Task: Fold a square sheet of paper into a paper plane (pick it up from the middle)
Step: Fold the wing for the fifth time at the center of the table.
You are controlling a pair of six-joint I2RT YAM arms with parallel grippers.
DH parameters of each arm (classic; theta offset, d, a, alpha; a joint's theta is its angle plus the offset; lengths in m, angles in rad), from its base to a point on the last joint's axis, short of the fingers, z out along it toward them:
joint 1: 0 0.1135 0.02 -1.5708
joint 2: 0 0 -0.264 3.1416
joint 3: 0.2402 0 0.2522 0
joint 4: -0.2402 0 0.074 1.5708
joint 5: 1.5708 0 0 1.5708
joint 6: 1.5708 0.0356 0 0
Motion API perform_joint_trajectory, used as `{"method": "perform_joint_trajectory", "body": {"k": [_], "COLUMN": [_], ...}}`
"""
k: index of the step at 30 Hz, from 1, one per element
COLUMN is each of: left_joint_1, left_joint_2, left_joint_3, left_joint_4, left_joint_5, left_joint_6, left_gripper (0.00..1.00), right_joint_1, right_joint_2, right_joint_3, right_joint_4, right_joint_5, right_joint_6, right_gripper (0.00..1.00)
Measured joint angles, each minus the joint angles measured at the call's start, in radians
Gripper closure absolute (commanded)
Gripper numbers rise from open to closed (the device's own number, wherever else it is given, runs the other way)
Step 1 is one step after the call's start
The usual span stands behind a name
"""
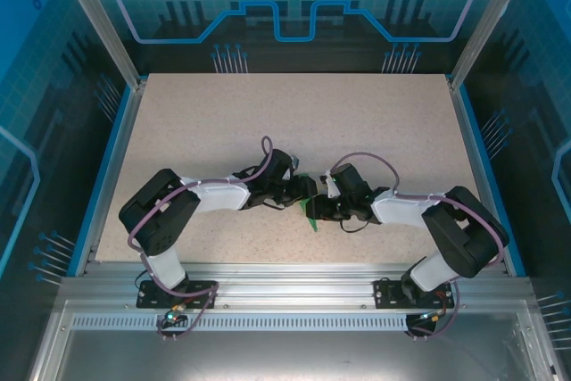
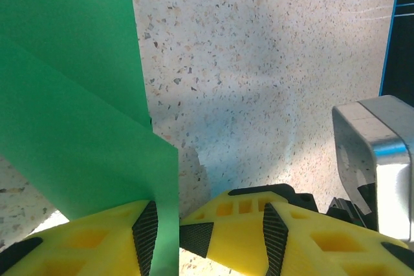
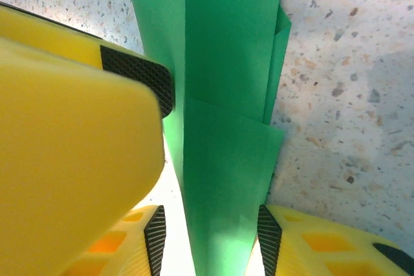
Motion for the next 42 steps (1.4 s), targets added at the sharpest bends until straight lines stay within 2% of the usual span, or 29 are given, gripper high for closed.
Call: {"method": "perform_joint_trajectory", "body": {"k": [9,20,42], "left_joint_1": [0.000,0.000,0.003], "left_joint_2": [0.000,0.000,0.000], "left_joint_3": [0.000,0.008,0.028], "left_joint_4": [0.000,0.000,-0.007], "left_joint_5": [0.000,0.001,0.012], "left_joint_6": [0.000,0.000,-0.001], "left_gripper": [0.49,0.49,0.49], "right_joint_1": [0.002,0.000,-0.001], "right_joint_2": [0.024,0.043,0.063], "right_joint_3": [0.016,0.019,0.019], "right_joint_4": [0.000,0.005,0.020], "right_joint_5": [0.022,0.033,0.032], "right_joint_6": [-0.007,-0.007,-0.002], "right_gripper": [0.58,0.76,0.79]}}
